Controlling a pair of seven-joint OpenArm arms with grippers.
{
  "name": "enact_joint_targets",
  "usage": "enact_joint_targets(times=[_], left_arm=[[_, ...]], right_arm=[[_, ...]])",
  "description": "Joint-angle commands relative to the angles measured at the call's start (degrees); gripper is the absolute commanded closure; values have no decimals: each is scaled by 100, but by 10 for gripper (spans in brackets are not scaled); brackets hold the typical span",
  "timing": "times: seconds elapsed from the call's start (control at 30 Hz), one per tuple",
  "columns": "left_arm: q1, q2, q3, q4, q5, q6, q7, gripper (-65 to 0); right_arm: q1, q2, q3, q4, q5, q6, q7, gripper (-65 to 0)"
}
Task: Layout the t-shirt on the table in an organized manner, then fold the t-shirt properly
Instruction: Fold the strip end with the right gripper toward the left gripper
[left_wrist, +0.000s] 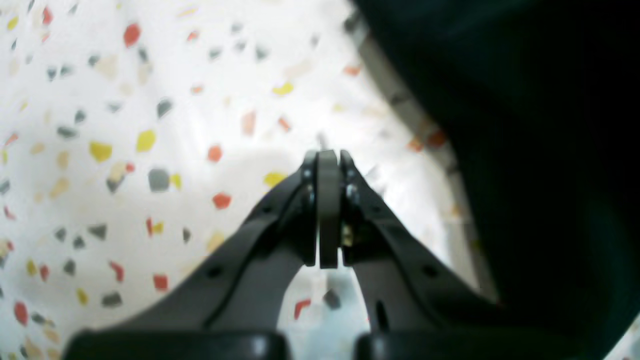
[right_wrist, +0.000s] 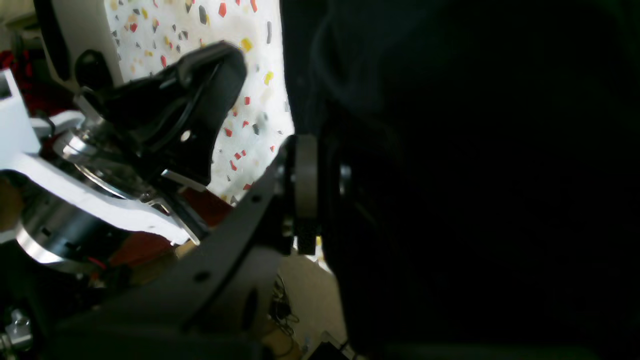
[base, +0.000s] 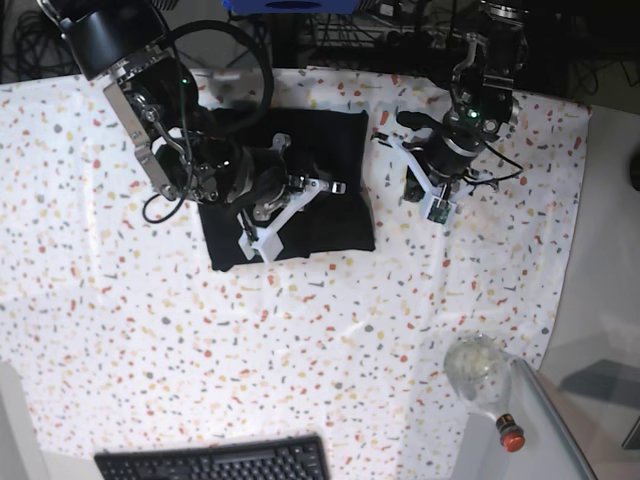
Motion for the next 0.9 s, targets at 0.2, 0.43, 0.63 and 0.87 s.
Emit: enact_joint_targets(times=[0.2, 0.43, 0.63, 0.87], left_arm=[[-44, 23, 91, -383, -46, -34, -110, 0], [-79, 102, 495, -409, -46, -34, -110, 0], [-79, 58, 425, -383, -46, -34, -110, 0], [185, -91, -67, 48, -99, -34, -110, 0]], right_arm=[[107, -42, -16, 99, 110, 24, 303, 0], [212, -42, -16, 90, 110, 15, 426, 0], [186, -139, -25, 82, 110, 15, 426, 0], [230, -156, -25, -59, 110, 15, 426, 0]])
